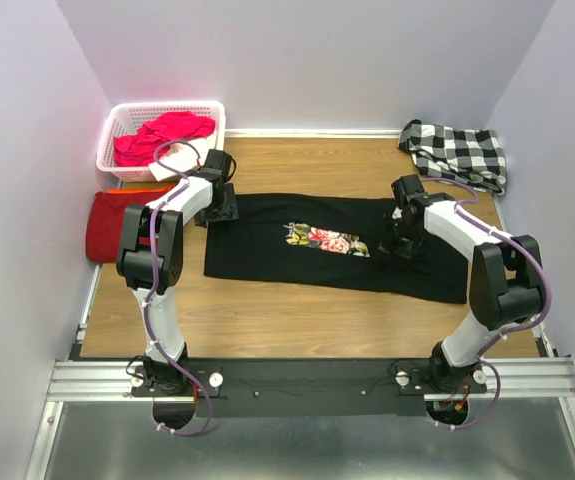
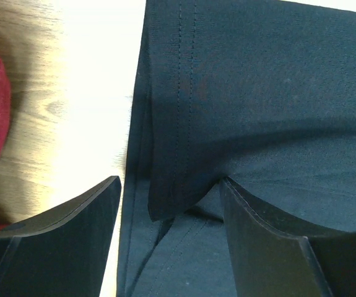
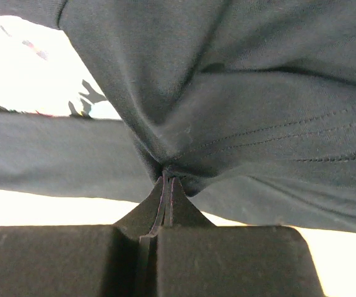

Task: Fold and stack the t-shirts
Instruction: Fold the other side of the tshirt into a rectangle

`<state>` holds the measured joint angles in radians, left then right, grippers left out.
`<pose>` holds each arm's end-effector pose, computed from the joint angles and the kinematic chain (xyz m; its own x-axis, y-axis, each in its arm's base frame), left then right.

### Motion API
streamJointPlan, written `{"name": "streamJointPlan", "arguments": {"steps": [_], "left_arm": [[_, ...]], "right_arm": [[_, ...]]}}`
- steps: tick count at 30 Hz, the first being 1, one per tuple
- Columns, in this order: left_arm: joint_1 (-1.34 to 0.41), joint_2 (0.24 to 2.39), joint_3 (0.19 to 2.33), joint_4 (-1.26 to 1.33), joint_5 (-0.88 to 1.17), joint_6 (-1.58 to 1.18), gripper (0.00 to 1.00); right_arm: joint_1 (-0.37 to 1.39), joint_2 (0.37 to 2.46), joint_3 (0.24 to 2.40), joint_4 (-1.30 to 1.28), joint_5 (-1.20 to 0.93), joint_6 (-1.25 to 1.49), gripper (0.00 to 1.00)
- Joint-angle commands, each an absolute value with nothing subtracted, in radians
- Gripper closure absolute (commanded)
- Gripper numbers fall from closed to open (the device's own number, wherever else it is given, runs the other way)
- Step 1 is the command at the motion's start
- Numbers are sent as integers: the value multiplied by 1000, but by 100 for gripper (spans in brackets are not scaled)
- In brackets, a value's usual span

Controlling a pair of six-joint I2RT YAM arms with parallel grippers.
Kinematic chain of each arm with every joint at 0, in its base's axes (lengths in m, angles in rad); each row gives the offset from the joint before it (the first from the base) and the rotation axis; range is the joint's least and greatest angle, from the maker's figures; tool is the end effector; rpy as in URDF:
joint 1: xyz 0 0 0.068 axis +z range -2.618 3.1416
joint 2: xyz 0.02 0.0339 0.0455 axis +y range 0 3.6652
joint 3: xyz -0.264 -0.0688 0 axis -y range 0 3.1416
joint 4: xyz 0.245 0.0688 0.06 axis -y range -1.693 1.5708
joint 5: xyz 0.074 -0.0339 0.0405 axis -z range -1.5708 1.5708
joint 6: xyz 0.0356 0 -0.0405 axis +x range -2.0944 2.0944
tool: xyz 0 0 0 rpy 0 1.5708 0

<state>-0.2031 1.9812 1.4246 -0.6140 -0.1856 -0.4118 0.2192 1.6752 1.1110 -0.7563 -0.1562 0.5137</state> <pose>0.4005 -0.0758 0.1767 -0.8778 -0.2209 -0.4251 -0.2439 0.9698 -0.0002 0.3050 0.0736 0.1900 -0.9476 0.2862 -0.1417 0.2449 0.9360 0.2530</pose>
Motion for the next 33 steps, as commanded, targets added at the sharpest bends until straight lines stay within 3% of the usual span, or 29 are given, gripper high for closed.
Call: {"name": "streamJointPlan", "arguments": {"steps": [1, 3, 4, 8, 14, 19, 27, 33], "left_arm": [[-202, 1967, 1442, -606, -218, -414, 26], [-202, 1967, 1442, -606, -219, -414, 27], [-202, 1968, 1443, -606, -222, -414, 26], [-202, 1968, 1448, -606, -229, -416, 27], [-202, 1959, 1454, -611, -232, -413, 27], [-202, 1951, 1457, -621, -253, -408, 27], [-201, 1928, 1422, -606, -250, -403, 27], [-201, 1930, 1408, -594, -229, -400, 26]], "right_arm": [[238, 1644, 1065, -762, -238, 534, 97], [242, 1648, 1057, -761, -264, 534, 82], [245, 1644, 1054, -761, -267, 534, 69], [250, 1600, 1057, -765, -270, 546, 57], [250, 1560, 1133, -805, -112, 583, 57], [232, 1615, 1241, -860, 170, 601, 57], [-24, 1771, 1324, -833, 221, 526, 58], [-81, 1896, 1517, -793, 255, 505, 59]]}}
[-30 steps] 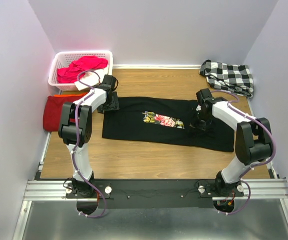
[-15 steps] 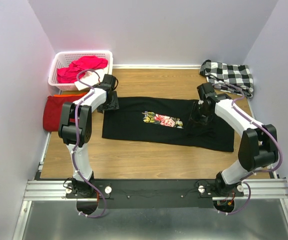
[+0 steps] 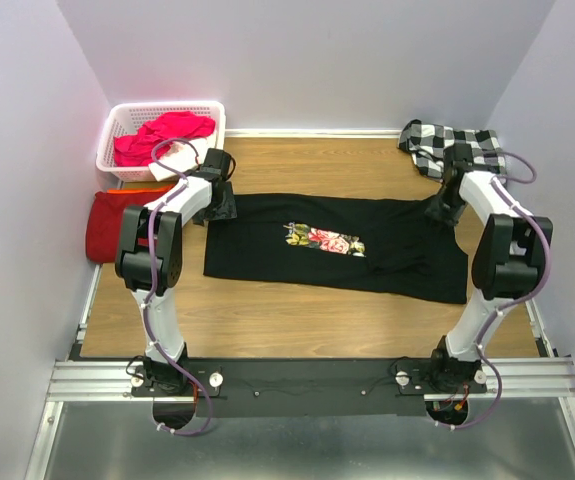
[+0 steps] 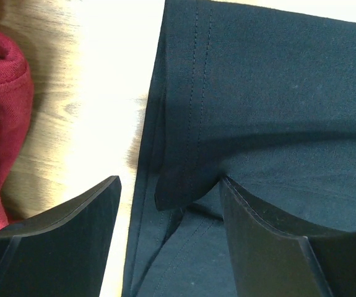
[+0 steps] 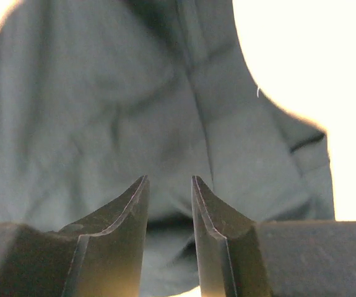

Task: Fold and stack the t-shirts
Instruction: Fold the other side of the tshirt into a rectangle

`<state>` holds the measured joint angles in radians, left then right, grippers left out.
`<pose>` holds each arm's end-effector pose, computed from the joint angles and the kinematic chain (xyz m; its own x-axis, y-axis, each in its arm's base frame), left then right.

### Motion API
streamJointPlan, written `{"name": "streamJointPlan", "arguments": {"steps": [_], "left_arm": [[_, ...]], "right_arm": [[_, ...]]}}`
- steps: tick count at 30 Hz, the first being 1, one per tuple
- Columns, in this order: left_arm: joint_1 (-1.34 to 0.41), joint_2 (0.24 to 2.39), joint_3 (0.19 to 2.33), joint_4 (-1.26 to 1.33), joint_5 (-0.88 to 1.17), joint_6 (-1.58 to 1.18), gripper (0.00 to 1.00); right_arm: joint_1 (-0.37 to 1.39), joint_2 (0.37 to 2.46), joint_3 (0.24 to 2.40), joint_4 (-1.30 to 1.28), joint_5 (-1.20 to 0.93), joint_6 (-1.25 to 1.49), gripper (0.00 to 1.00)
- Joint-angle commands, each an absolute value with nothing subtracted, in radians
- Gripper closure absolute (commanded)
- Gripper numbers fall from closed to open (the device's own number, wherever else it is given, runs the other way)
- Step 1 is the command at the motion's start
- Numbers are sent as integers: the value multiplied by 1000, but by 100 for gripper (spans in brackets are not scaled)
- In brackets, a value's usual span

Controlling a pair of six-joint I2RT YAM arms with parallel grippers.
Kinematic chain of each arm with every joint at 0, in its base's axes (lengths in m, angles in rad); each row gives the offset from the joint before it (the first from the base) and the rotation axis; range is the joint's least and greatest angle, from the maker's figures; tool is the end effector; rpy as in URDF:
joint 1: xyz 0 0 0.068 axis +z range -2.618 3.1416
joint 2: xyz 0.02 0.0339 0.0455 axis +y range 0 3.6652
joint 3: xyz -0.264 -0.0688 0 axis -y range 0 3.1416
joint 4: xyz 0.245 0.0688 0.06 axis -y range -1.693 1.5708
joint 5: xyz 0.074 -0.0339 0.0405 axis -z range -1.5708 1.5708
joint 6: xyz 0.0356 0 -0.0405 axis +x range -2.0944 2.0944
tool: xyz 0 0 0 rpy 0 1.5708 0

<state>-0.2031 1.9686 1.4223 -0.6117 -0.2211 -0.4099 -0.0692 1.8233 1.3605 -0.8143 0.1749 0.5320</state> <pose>0.3996 -0.0743 0.1813 -0.8669 -0.2184 -0.4480 -0.2561 0.9663 0.0244 0.3622 -0.0313 0.2090 -0.7629 0.5536 -0.3340 0.5864 0.8100 0.0033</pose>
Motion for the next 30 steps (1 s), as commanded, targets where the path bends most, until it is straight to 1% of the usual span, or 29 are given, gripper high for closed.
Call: {"name": "streamJointPlan", "arguments": {"steps": [1, 6, 13, 17, 20, 26, 30], "left_arm": [[-201, 1928, 1405, -592, -229, -399, 26], [-201, 1927, 1404, -589, -229, -396, 27], [-195, 1927, 1402, -589, -232, -399, 27], [-190, 1925, 1402, -595, -233, -400, 27], [-189, 1922, 1401, -600, -235, -400, 27], [-186, 1921, 1393, -604, -238, -402, 27], [-184, 1921, 1390, -603, -236, -403, 27]], "right_arm": [[-86, 1922, 1535, -787, 262, 509, 59], [-118, 2012, 1669, -782, 273, 505, 60], [-144, 2095, 1749, -772, 269, 469, 60], [-147, 2129, 1767, -762, 258, 453, 61], [-147, 2146, 1769, -753, 233, 449, 63], [-147, 2126, 1743, -727, 190, 453, 65], [-147, 2115, 1729, -712, 175, 443, 65]]}}
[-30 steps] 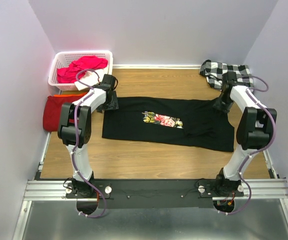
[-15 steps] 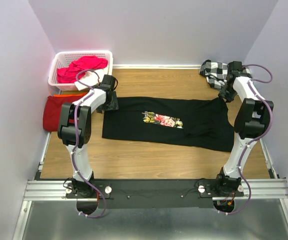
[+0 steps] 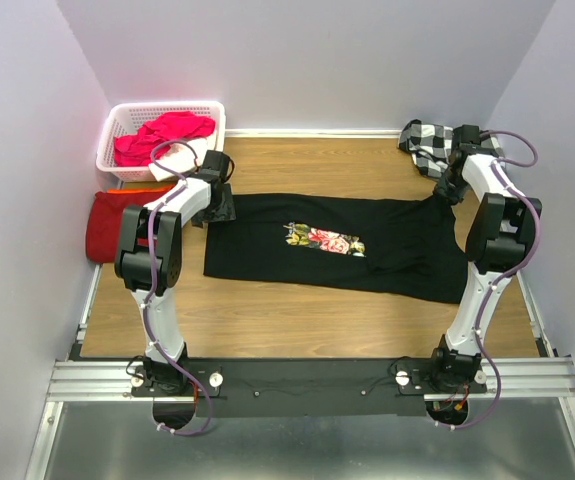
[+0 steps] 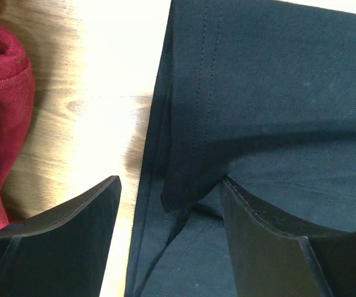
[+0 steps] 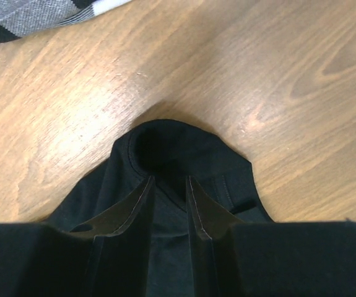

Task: Fold and stack the t-shirts
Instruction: Fold the other side of the tshirt into a rectangle

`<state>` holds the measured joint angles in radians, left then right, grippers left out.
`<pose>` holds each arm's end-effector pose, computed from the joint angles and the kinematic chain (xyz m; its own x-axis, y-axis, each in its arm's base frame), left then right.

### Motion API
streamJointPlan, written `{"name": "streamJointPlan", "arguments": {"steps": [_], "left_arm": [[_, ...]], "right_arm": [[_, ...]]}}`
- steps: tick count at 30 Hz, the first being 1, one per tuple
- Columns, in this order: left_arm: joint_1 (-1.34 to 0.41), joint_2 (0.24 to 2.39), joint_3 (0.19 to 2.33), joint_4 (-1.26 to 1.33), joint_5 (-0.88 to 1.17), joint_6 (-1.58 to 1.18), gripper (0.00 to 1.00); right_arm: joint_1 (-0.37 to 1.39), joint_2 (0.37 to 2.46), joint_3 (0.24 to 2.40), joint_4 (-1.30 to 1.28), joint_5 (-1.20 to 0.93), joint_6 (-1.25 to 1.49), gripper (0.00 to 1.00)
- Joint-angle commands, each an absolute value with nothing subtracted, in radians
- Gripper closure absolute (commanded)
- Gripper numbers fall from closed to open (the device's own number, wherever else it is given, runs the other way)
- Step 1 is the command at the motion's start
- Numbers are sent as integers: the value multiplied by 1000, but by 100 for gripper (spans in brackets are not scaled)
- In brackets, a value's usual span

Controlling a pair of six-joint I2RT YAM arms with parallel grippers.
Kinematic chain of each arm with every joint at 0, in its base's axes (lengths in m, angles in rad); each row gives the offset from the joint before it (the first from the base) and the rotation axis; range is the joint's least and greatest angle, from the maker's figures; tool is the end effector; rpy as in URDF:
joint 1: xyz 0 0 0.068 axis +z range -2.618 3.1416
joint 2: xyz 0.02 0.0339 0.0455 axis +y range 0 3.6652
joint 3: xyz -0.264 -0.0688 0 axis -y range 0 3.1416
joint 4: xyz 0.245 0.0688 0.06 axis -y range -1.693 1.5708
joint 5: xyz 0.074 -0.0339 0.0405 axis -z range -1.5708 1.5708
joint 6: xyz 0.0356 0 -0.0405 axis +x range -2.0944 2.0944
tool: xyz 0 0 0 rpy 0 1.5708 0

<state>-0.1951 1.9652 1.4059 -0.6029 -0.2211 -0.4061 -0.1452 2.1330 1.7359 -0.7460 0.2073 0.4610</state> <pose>0.3980 -0.0707 0.1783 -0.8680 -0.2213 -0.4445 -0.2604 0.9651 0.0279 0.4492 -0.0731 0.1984 -0.7058 0.5432 -0.4548 0.6030 0.7976 0.0168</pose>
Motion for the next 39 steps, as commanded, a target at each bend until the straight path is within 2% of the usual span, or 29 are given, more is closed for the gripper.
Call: {"name": "streamJointPlan", "arguments": {"steps": [1, 16, 25, 29, 34, 39], "left_arm": [[-184, 1921, 1390, -603, -236, -405, 27], [-181, 1921, 1384, -604, -233, -407, 27], [-176, 1927, 1371, -598, -230, -408, 26], [-175, 1927, 1368, -595, -230, -407, 26], [-172, 1931, 1364, -597, -236, -411, 28], [-170, 1942, 1350, -598, -242, -413, 36]], "right_arm": [[-147, 2117, 1727, -709, 173, 442, 65], [-147, 2172, 1736, -684, 114, 416, 66], [-149, 2198, 1730, -683, 81, 414, 85], [-149, 2184, 1729, -683, 104, 414, 99], [-147, 2143, 1717, -684, 220, 416, 99], [-169, 2106, 1698, -690, 287, 420, 99]]}}
